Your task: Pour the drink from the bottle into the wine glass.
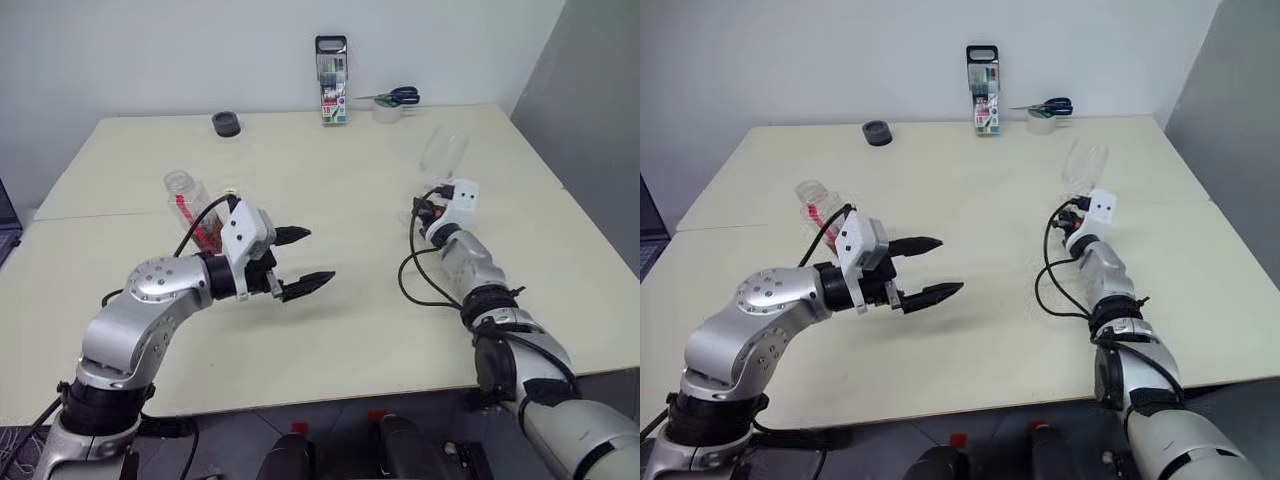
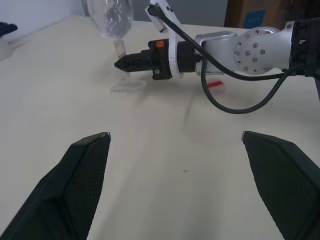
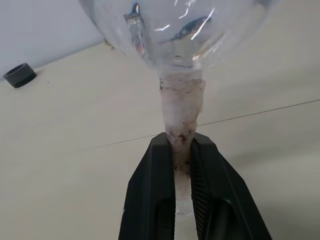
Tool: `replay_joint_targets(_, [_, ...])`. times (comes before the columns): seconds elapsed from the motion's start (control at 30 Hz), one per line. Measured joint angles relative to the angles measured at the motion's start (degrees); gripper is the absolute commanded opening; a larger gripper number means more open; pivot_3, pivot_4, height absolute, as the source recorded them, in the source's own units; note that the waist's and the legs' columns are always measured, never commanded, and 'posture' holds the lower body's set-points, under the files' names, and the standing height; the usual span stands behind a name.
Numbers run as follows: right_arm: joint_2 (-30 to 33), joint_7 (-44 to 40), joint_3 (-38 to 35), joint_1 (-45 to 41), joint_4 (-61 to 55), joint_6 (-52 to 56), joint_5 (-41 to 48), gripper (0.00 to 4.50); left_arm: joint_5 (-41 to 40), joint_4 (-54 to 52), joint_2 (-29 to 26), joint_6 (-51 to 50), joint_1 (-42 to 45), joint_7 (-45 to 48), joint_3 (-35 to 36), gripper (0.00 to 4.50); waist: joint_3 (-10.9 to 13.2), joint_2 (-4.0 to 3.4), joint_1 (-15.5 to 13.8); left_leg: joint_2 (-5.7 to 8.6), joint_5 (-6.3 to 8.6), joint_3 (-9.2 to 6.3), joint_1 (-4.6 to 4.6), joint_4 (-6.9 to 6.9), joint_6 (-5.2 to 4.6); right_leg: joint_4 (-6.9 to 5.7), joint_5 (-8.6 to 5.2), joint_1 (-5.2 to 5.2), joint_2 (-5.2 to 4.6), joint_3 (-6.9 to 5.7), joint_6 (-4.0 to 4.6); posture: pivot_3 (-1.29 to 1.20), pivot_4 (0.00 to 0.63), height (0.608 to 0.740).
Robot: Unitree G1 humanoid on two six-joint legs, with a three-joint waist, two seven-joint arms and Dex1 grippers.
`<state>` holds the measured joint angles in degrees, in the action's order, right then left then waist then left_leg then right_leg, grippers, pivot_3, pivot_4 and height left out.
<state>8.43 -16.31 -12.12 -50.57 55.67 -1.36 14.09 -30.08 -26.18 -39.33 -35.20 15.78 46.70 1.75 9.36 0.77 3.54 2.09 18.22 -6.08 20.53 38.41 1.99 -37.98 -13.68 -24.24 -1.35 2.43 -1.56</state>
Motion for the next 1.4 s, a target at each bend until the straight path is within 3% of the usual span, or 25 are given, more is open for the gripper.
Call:
replay_joint_targets(0.13, [-2.0, 0.6, 2.3, 7.9, -11.5, 1.2, -2.0, 0.15, 0.0, -2.8, -1.2, 0.2, -6.7, -1.0, 2.4, 4.50, 0.0, 0.05, -0.1, -0.07, 0.00, -0.02, -0.16, -0.23, 0.00, 0.03, -0.02, 0.05, 0.01, 0.02, 0.03, 0.00, 0.150, 0.740])
replay_joint_targets(0.33, [-2.5, 0.5, 7.5, 18.5, -27.6, 5.9, -5.1, 0.15, 0.0, -5.3, -0.9, 0.5, -8.4, -3.1, 3.0, 4.50, -0.2, 0.18, -0.3, -0.08, 0.11, 0.06, -0.52, -0.41, -0.19, 0.05, -0.05, 0.24, 0.06, -0.02, 0.07, 0.00, 0.150, 0.740])
replay_joint_targets(0.5, [-0.1, -1.1, 12.8, 20.5, -30.6, 4.7, -10.4, 0.15, 0.2, -5.4, 0.2, 1.2, -9.9, -5.1, 3.1, 4.50, -0.2, 0.19, 0.0, -0.20, 0.11, 0.30, -0.67, -0.46, -0.18, 0.04, -0.06, 0.25, 0.16, 0.05, 0.08, 0.00, 0.150, 0.740])
replay_joint_targets(0.63, [-0.1, -2.3, 17.2, 17.5, -26.6, -1.1, -15.6, 0.15, 0.9, -6.6, 2.2, 2.4, -16.2, -7.6, 4.2, 4.50, -0.3, 0.22, 1.1, -0.47, 0.12, 0.47, -0.74, -0.52, -0.15, 0.03, -0.04, 0.21, 0.32, 0.08, 0.19, 0.00, 0.150, 0.740])
replay_joint_targets(1.07, [-16.1, -6.5, 17.8, -3.2, 5.5, -10.3, -14.9, 0.15, 0.3, -21.3, 10.8, 1.8, -36.7, -21.4, 16.0, 4.50, -0.1, 0.07, 1.2, -0.75, 0.18, 0.33, -0.60, -0.54, -0.08, 0.10, 0.02, 0.09, 0.55, 0.08, 0.57, 0.00, 0.150, 0.740])
replay_joint_targets(1.23, [-16.5, -7.3, 16.8, -6.3, 11.7, -13.1, -15.0, 0.15, 2.7, -24.4, 15.5, 5.3, -45.7, -24.3, 18.6, 4.50, 0.0, 0.02, -0.1, -0.54, 0.20, 0.36, -0.56, -0.51, -0.05, 0.27, 0.01, 0.15, 0.35, -0.01, 0.55, 0.00, 0.150, 0.740])
replay_joint_targets(1.4, [-16.6, -7.0, 16.5, -6.8, 13.9, -14.9, -15.0, 0.15, 4.2, -25.0, 17.3, 8.4, -47.0, -25.7, 19.1, 4.50, 0.0, 0.00, -0.2, -0.61, 0.20, 0.34, -0.60, -0.51, -0.05, 0.18, 0.00, 0.16, 0.42, -0.03, 0.57, 0.00, 0.150, 0.740])
